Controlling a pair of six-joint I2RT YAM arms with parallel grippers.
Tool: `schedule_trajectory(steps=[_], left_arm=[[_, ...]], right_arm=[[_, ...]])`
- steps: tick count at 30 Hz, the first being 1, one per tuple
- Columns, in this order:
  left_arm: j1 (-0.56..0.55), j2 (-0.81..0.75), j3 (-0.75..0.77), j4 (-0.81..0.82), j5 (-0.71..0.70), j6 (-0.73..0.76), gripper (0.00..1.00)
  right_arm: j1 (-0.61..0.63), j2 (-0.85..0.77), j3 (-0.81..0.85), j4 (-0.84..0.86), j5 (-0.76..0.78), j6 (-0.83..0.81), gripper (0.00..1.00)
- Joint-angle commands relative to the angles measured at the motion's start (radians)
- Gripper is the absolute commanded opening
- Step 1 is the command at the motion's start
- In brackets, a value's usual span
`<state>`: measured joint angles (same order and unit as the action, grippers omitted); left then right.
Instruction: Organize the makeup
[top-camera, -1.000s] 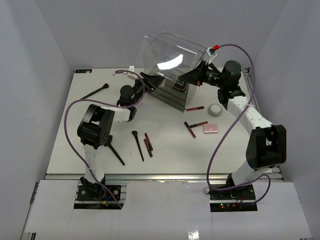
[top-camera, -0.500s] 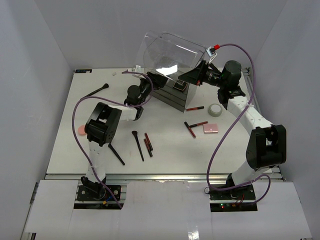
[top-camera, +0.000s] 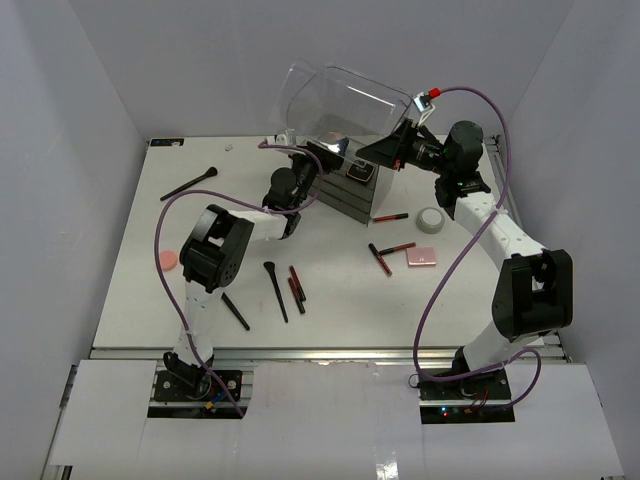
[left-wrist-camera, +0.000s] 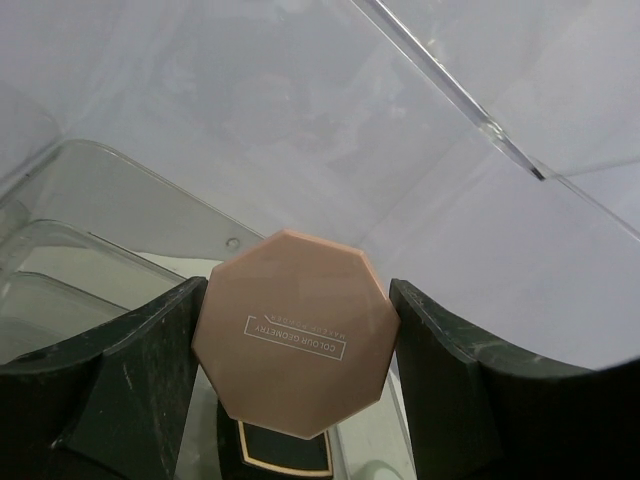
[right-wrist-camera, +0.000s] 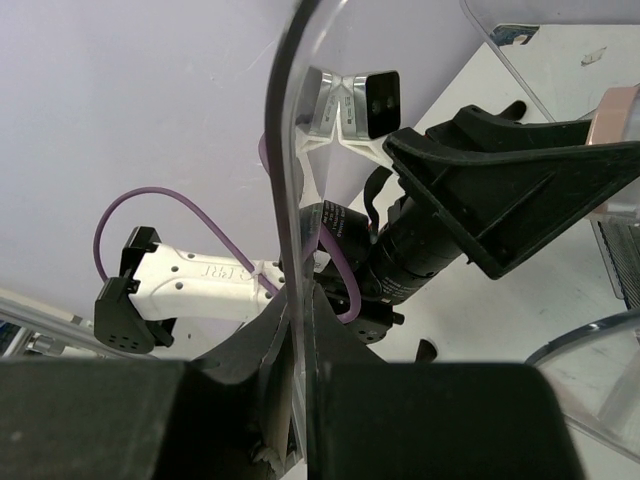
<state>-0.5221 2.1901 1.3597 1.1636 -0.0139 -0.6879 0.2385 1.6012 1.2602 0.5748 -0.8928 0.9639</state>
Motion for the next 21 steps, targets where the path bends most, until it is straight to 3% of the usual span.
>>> schedule_trajectory(steps=[1,3,6,11,13,21], left_arm=[[-0.022,0.0,0.082,-0.03,-0.083,0.097,0.18],[-0.032,0.004,0.103,-0.059,-0.091,0.128,0.25],[-0.039,0.003,0.113,-0.093,-0.101,0.142,0.58],[-0.046,-0.018,0.092,-0.112,-0.131,0.144,0.93],[-0.047,-0.032,0.078,-0.109,-0.136,0.142,0.98],[-0.047,-0.083,0.06,-0.136,-0.112,0.131,0.98]], right_arm=[[0.025,-0.045,0.01,0.072,-0.066,0.022,0.09],[0.026,-0.046,0.008,0.073,-0.067,0.022,0.09],[0.027,-0.047,0.008,0.073,-0.066,0.024,0.09],[0.026,-0.052,0.005,0.071,-0.066,0.021,0.09],[0.027,-0.055,0.002,0.07,-0.066,0.02,0.09],[0.025,-0.069,-0.001,0.043,-0.064,-0.004,0.09]])
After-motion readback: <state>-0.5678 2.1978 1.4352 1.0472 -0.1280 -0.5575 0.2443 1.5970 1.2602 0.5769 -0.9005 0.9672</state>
